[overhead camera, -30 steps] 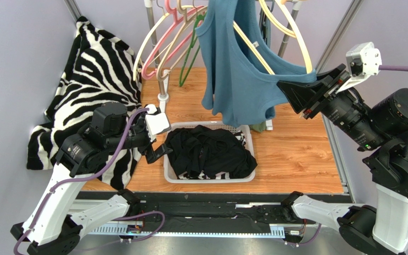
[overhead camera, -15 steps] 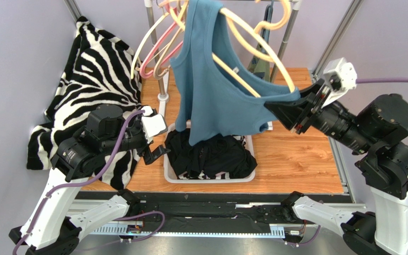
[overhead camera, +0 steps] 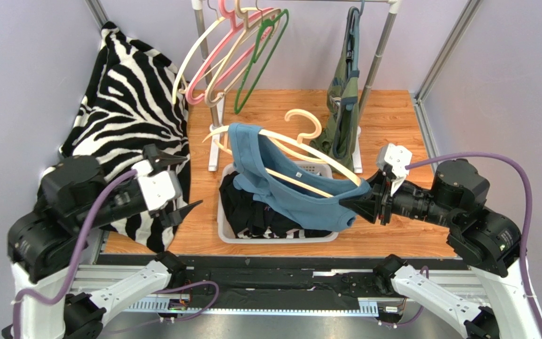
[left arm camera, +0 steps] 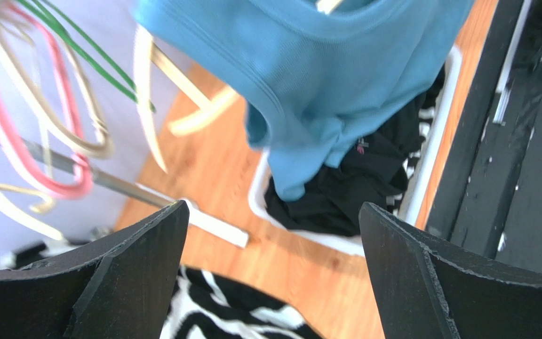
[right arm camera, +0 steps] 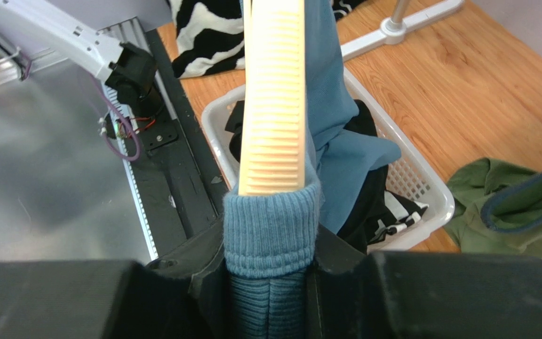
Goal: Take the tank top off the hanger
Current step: Pick up the hanger from the clothesline.
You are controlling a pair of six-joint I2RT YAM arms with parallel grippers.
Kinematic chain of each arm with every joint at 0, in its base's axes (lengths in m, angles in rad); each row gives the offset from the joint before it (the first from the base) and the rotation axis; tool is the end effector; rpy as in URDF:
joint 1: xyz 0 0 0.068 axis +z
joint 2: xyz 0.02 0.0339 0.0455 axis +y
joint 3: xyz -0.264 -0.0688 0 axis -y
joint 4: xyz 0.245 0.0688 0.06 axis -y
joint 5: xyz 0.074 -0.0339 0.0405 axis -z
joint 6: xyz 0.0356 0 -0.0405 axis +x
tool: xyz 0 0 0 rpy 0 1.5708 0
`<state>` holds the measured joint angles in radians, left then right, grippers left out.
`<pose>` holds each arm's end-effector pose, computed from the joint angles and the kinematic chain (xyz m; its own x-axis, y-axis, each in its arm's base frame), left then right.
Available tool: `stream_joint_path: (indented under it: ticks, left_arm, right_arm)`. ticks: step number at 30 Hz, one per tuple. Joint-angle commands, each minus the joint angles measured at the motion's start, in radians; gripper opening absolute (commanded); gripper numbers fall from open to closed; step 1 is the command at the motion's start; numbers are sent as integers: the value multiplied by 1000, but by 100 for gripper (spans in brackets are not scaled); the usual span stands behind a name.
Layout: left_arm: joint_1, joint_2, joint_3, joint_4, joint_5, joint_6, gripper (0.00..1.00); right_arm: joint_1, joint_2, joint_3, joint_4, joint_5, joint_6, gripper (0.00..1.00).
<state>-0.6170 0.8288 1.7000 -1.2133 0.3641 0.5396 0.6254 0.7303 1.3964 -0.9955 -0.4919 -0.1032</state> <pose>0.0371 -0.0419 0.4982 0.1836 0.4584 -0.8696 0.8392 0.3876 0.3815 0.0539 0.0596 0.4541 -0.1704 -0.2350 -0.9569 -0.9007 0.4311 0.0545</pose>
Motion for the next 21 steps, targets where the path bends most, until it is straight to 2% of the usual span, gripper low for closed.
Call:
stream_joint_path:
  ticks: [1,6,11,14,21]
  left_arm:
    - [3,-10,47,-28,149,78,99]
    - [3,39,55,-8,182,115,99]
    - [5,131,188,23,199,93,99]
    - [3,170,219,28,213,92,99]
    - [3,233,178,-29,289,94,97]
  right_arm:
    - [4,-19,12,48,-109,-119,0]
    - [2,-34,-13,43,-163,-227,0]
    - [4,-26,-17,18,-171,-289,0]
    - [5,-17,-16,5,-175,-316,0]
    - [14,-3,-8,31,-174,-317,0]
